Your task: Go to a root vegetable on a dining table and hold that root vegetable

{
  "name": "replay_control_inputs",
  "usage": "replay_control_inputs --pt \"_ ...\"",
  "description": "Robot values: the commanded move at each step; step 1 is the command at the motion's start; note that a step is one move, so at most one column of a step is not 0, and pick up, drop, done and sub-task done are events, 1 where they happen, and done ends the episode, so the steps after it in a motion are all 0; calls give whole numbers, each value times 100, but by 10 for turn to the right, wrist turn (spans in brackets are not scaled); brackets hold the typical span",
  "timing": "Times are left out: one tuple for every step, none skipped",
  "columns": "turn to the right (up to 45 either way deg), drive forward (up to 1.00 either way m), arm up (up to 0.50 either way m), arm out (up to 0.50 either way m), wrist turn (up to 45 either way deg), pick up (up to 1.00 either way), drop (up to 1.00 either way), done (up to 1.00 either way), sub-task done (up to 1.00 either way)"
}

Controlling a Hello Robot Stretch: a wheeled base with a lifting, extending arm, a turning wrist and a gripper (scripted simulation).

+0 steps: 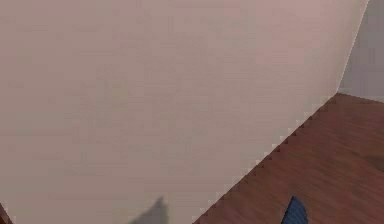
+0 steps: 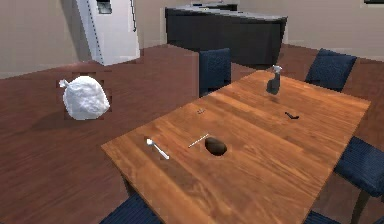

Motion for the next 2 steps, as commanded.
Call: replay_control_inputs --pt "0 0 50 0 0 0 0 0 0" --pt "0 0 26 0 0 0 0 0 0"
